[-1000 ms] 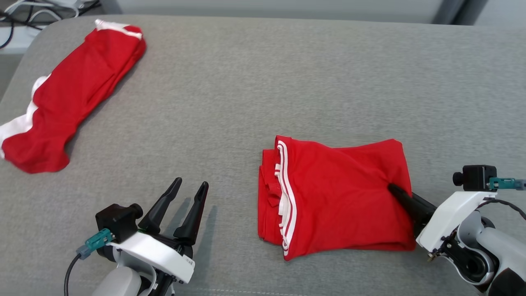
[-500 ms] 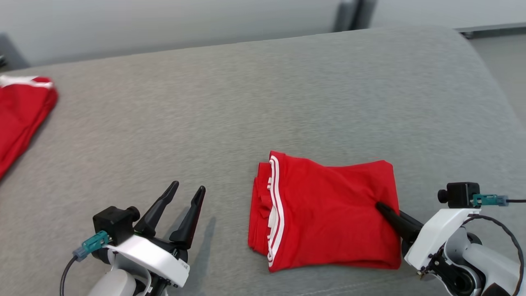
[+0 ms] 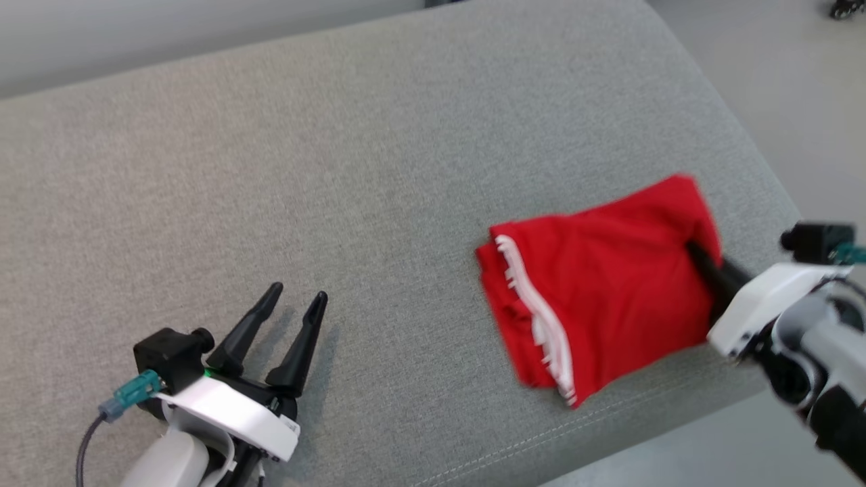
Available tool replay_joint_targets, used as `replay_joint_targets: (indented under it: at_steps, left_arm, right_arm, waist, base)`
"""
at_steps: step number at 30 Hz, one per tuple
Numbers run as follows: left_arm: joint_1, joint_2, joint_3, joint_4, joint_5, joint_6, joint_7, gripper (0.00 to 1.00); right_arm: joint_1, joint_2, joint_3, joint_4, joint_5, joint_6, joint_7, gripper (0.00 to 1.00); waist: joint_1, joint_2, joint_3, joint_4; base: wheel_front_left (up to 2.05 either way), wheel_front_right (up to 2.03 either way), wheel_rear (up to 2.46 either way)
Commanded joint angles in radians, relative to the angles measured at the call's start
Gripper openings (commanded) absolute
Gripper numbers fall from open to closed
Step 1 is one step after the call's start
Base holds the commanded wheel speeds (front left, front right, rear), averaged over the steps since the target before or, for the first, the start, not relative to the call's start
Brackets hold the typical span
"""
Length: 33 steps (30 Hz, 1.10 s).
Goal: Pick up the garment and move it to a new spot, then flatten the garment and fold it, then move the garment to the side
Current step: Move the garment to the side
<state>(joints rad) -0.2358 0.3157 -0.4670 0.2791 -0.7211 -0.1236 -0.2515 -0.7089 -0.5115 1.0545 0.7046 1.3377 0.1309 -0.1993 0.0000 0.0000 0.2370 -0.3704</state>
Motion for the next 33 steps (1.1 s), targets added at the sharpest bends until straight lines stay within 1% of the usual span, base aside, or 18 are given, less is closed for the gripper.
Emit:
replay_joint_targets:
  at_steps: [1, 6, 13, 14, 18, 21, 22, 23, 24, 26, 30, 33]
  left_arm:
    - [-0.049, 0.036, 0.032, -0.032, -0.002, -0.007, -0.01, 1.0]
    - [-0.075, 0.071, 0.013, -0.053, 0.015, -0.007, -0.01, 1.0]
    - [-0.102, 0.092, -0.004, -0.079, 0.041, -0.007, -0.01, 1.0]
    - [-0.11, 0.096, -0.009, -0.084, 0.049, -0.007, -0.01, 1.0]
    - [-0.125, 0.106, -0.02, -0.097, 0.06, -0.007, -0.009, 1.0]
    - [-0.133, 0.11, -0.029, -0.105, 0.066, -0.007, -0.007, 1.0]
    - [-0.135, 0.11, -0.031, -0.106, 0.068, -0.007, -0.006, 1.0]
    - [-0.138, 0.109, -0.034, -0.106, 0.069, -0.007, -0.006, 1.0]
    - [-0.139, 0.108, -0.037, -0.106, 0.07, -0.007, -0.006, 1.0]
    - [-0.141, 0.103, -0.043, -0.105, 0.074, -0.007, -0.007, 1.0]
    - [-0.144, 0.088, -0.051, -0.097, 0.075, -0.007, -0.007, 1.0]
    - [-0.141, 0.074, -0.048, -0.087, 0.074, -0.007, -0.008, 1.0]
  right_arm:
    - [-0.032, -0.016, -0.018, 0.036, -0.025, 0.0, -0.029, 0.0]
    - [-0.136, 0.006, -0.07, 0.199, -0.078, 0.0, -0.054, 0.0]
    - [-0.232, 0.001, -0.13, 0.39, -0.131, 0.0, -0.062, 0.0]
    - [-0.264, -0.004, -0.155, 0.431, -0.153, 0.0, -0.062, 0.0]
    - [-0.319, -0.017, -0.204, 0.505, -0.207, 0.0, -0.062, 0.0]
    - [-0.317, -0.001, -0.227, 0.552, -0.224, 0.0, -0.062, 0.0]
    - [-0.312, 0.005, -0.234, 0.563, -0.221, 0.0, -0.062, 0.08]
    - [-0.308, 0.006, -0.239, 0.572, -0.222, 0.0, -0.062, 0.44]
    - [-0.302, 0.007, -0.244, 0.578, -0.222, 0.0, -0.059, 1.0]
    - [-0.293, -0.004, -0.253, 0.584, -0.23, 0.0, -0.059, 1.0]
    - [-0.255, -0.086, -0.287, 0.586, -0.261, 0.0, -0.06, 1.0]
    - [-0.251, -0.136, -0.32, 0.586, -0.299, 0.0, -0.061, 1.0]
  waist:
    - [0.0, 0.0, 0.047, -0.004]
    - [0.0, 0.0, 0.1, 0.028]
    - [0.0, 0.0, 0.139, 0.088]
    - [0.0, 0.0, 0.151, 0.104]
    - [0.0, 0.0, 0.174, 0.133]
    - [0.0, 0.0, 0.187, 0.153]
    - [0.0, 0.0, 0.19, 0.159]
    - [0.0, 0.0, 0.193, 0.164]
    - [0.0, 0.0, 0.194, 0.168]
    - [0.0, 0.0, 0.192, 0.175]
    - [0.0, 0.0, 0.175, 0.184]
    - [0.0, 0.0, 0.151, 0.188]
  base:
    - [0.0, 0.0, 0.0]
    - [0.0, 0.0, 0.0]
    - [0.0, 0.0, 0.0]
    - [0.0, 0.0, 0.0]
    - [0.0, 0.0, 0.0]
    - [0.0, 0.0, 0.0]
    - [0.0, 0.0, 0.0]
    - [0.0, 0.0, 0.0]
    - [0.0, 0.0, 0.0]
    - [0.0, 0.0, 0.0]
    - [0.0, 0.0, 0.0]
    - [0.0, 0.0, 0.0]
